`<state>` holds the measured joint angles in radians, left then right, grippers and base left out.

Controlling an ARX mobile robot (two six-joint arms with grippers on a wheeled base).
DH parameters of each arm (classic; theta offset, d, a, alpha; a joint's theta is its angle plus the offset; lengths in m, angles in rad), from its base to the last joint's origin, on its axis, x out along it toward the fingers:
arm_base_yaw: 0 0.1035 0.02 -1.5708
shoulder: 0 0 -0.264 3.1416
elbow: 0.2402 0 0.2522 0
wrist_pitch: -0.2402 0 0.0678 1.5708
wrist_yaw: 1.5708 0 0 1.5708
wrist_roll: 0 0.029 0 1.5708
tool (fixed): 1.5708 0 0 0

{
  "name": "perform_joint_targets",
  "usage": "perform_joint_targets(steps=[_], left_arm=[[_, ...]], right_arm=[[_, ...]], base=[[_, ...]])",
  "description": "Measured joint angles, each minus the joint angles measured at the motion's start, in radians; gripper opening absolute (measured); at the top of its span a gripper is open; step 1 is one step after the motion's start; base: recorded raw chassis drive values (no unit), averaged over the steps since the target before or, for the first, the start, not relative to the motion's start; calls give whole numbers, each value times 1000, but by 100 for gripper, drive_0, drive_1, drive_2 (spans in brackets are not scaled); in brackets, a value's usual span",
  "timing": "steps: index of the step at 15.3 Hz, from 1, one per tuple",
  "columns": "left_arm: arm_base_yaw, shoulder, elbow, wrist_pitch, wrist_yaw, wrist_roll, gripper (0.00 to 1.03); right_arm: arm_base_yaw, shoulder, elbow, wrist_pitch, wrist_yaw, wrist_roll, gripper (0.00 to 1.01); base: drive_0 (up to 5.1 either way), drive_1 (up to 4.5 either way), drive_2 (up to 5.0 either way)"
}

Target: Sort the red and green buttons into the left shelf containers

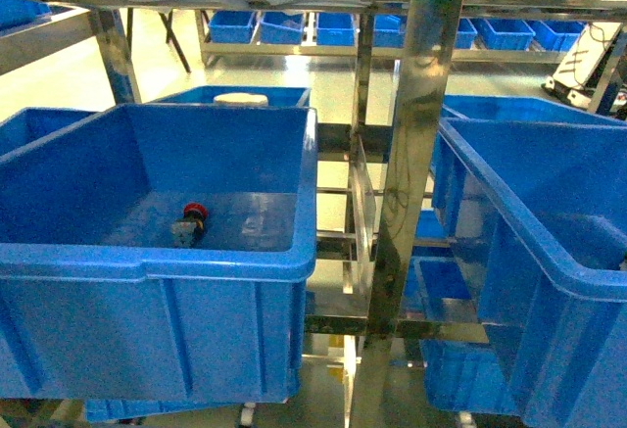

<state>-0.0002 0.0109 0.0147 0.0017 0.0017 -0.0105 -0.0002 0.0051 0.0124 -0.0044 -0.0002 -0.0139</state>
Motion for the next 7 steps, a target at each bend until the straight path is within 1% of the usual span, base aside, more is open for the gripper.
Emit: perform_joint_targets(steps=[2, 3, 5, 6, 7], left_arm=[[0, 0, 0, -5, -2, 0, 2], [0, 0, 0, -5, -2, 0, 24], [0, 0, 0, -5, -2, 0, 80], [0, 0, 0, -5, -2, 1, 99], [0, 0, 0, -5, -3, 0, 98]], right_arm=[[0, 0, 0, 0, 0, 0, 2], [0, 0, 0, 0, 0, 0, 17], [0, 0, 0, 0, 0, 0, 74], [0, 0, 0, 0, 0, 0, 100], [0, 0, 0, 0, 0, 0, 98]], base=[[0, 0, 0], [0, 0, 0], [0, 0, 0], [0, 0, 0], [0, 0, 0]])
